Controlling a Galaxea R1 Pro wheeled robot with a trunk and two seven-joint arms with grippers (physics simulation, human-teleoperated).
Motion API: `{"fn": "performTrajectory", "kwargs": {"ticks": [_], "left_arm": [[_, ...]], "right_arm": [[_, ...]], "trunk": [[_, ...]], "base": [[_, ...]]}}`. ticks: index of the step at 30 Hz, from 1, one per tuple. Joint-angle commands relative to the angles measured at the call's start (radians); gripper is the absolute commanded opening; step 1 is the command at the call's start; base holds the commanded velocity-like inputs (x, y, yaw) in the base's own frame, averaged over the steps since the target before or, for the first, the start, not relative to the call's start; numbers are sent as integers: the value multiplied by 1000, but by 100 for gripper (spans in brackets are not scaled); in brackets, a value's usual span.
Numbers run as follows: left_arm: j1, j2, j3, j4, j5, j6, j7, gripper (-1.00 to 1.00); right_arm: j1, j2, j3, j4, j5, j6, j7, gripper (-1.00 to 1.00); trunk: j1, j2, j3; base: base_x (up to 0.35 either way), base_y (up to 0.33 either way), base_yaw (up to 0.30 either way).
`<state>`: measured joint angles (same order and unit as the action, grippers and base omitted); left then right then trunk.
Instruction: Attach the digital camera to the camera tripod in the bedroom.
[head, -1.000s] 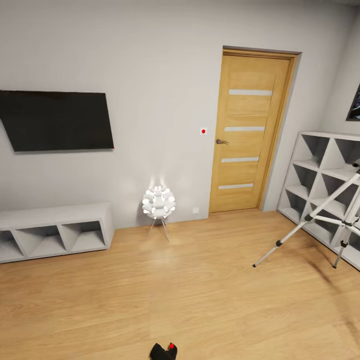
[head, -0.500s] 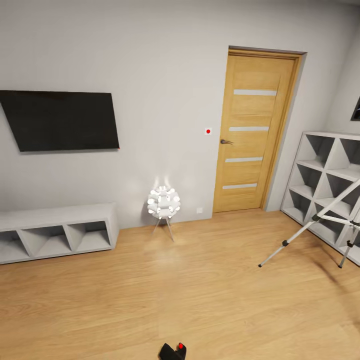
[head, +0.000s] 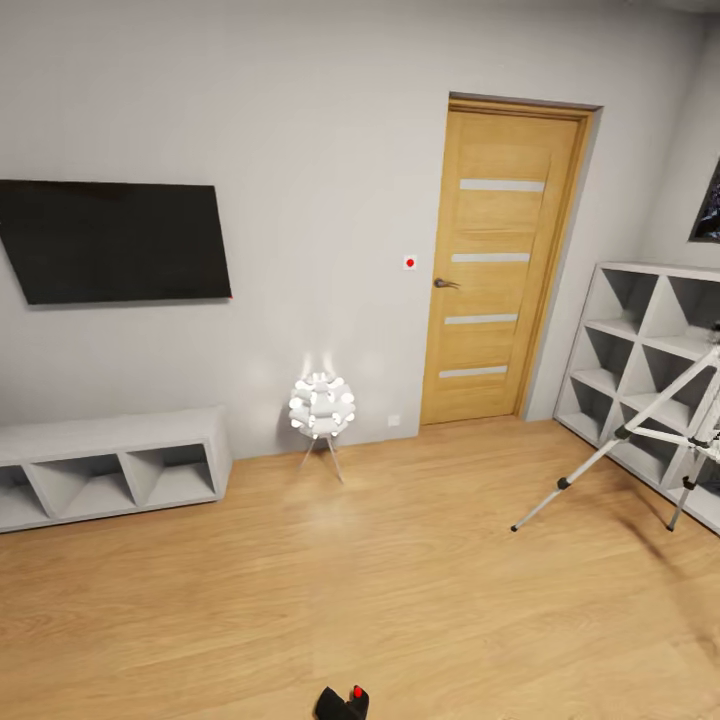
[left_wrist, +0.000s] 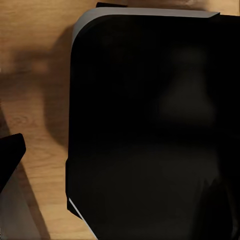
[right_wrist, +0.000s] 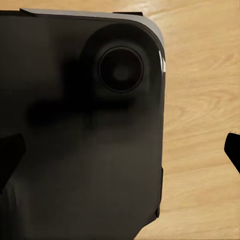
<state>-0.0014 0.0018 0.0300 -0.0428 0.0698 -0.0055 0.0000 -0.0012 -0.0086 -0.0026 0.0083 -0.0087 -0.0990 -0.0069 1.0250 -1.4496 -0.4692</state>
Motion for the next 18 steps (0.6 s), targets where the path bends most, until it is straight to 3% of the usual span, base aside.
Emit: {"fn": "performTrajectory", "kwargs": {"ticks": [1,18], "left_arm": [[0,0,2,0,7,-1,0,100],[0,1,2,0,7,-1,0,100]], "right_arm": [[0,0,0,1,-1,-4,-1,100],[0,1,0,1,-2,-5,-1,100]], "trunk": [[0,0,-1],[0,0,-1]], "base": [[0,0,-200],[0,0,-226]]}}
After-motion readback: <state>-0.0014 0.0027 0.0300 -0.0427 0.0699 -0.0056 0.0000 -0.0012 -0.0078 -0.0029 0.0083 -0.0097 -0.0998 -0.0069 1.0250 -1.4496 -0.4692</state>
